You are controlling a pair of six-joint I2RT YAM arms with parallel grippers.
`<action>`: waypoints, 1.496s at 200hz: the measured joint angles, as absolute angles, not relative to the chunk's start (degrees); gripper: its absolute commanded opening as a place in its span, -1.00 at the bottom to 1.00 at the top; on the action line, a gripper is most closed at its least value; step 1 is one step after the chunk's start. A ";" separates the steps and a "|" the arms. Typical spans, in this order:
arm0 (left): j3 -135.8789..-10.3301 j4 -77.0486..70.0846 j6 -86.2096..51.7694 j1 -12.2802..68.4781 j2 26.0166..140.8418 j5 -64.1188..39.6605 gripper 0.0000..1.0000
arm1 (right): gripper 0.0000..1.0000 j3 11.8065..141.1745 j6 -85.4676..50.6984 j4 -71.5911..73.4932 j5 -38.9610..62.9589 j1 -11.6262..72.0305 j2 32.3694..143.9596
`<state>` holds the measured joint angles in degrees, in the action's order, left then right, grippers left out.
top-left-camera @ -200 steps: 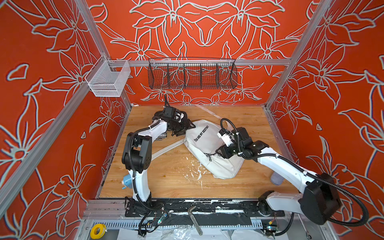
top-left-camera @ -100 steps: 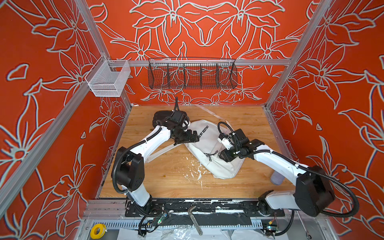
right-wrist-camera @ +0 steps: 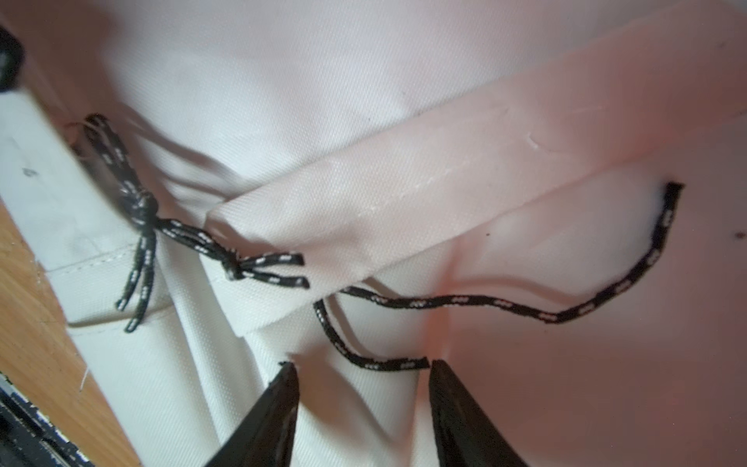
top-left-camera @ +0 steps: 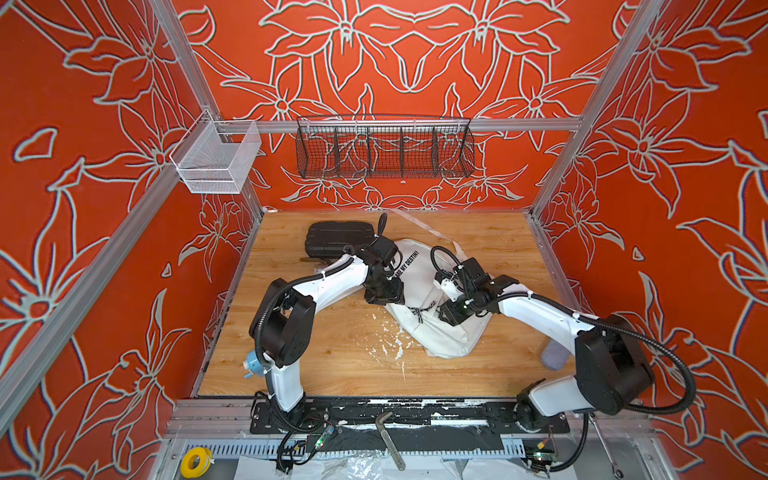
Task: Pack books, pencil case, and school supplies into a backpack
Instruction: Unzip the student bag at the center of the table.
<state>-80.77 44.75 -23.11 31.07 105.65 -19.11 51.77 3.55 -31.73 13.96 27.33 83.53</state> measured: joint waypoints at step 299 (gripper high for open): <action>-72.62 41.12 -23.22 30.39 99.55 -27.09 0.50 | 0.01 57.93 10.17 -29.28 17.72 29.85 93.06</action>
